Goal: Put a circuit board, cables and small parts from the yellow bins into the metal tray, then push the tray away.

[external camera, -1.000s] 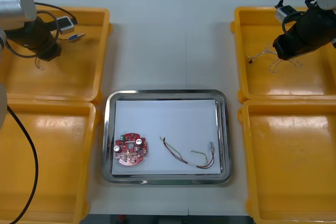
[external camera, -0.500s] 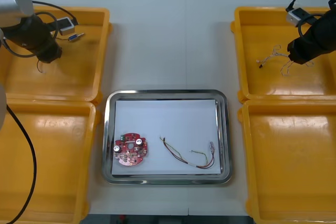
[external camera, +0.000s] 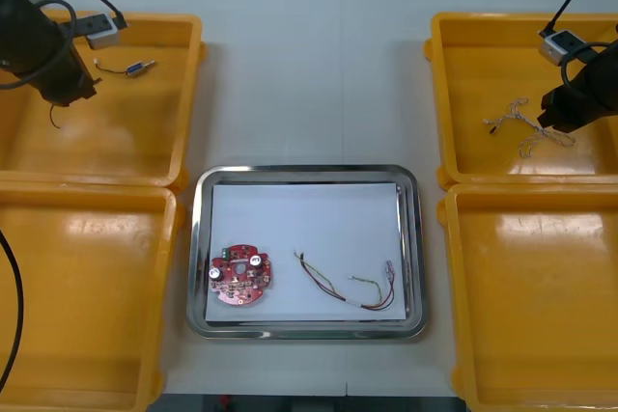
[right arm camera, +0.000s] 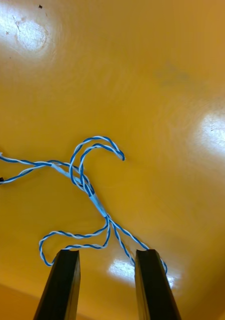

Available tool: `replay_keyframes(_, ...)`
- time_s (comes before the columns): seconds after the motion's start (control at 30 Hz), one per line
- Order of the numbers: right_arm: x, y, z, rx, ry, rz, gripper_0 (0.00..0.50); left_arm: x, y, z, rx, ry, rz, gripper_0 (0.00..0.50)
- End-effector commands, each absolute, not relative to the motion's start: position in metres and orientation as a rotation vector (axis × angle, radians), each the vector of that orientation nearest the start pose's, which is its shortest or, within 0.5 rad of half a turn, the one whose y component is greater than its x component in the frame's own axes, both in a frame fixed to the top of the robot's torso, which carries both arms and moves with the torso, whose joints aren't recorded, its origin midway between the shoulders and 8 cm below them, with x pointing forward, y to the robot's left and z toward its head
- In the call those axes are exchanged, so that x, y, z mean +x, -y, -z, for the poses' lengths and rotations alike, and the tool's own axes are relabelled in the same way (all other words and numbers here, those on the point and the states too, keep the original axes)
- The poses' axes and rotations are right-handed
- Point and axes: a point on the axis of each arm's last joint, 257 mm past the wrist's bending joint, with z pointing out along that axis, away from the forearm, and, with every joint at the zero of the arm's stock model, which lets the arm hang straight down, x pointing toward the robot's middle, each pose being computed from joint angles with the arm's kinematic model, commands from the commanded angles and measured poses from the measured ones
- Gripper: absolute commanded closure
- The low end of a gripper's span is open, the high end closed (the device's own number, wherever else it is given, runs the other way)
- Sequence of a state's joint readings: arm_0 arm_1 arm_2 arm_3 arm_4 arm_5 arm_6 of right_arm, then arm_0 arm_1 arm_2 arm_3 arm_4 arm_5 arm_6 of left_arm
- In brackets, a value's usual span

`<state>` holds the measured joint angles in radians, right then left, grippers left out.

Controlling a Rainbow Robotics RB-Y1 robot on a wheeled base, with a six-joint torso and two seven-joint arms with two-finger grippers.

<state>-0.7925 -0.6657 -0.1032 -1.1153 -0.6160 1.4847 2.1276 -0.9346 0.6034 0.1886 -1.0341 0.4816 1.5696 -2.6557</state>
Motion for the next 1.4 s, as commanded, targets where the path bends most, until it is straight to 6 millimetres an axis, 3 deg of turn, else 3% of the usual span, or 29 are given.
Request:
replay_keyframes(0.03,0.580,0.417,0.152,-0.671,-2.491,0.244,0.166,0.578,-0.402,0.116,0.976,-2.428,-0.226,0.500)
replay_keyframes(0.17,0.582,0.412,0.149,-0.712,-2.473,0.257,0.162,0.567,-0.397,0.110,0.922,-2.456,-0.185,0.500)
replay_keyframes(0.5,0.599,0.379,0.149,-0.850,-2.379,0.313,0.161,0.513,-0.384,0.096,0.765,-2.528,-0.190,0.500)
replay_keyframes(0.73,0.603,0.374,0.152,-0.981,-2.329,0.372,0.161,0.493,-0.366,0.063,0.594,-2.404,-0.265,0.500)
replay_keyframes(0.8,0.603,0.374,0.153,-1.020,-2.317,0.382,0.134,0.488,-0.365,0.059,0.572,-2.386,-0.263,0.500)
replay_keyframes(0.93,0.600,0.370,0.161,-1.074,-2.319,0.391,0.064,0.474,-0.360,0.062,0.531,-2.377,-0.195,0.500)
replay_keyframes(1.17,0.598,0.366,0.172,-1.106,-2.329,0.379,0.000,0.447,-0.347,0.069,0.445,-2.370,-0.140,0.500)
replay_keyframes(1.4,0.593,0.363,0.184,-1.135,-2.345,0.344,0.000,0.427,-0.328,0.079,0.361,-2.377,-0.097,0.500)
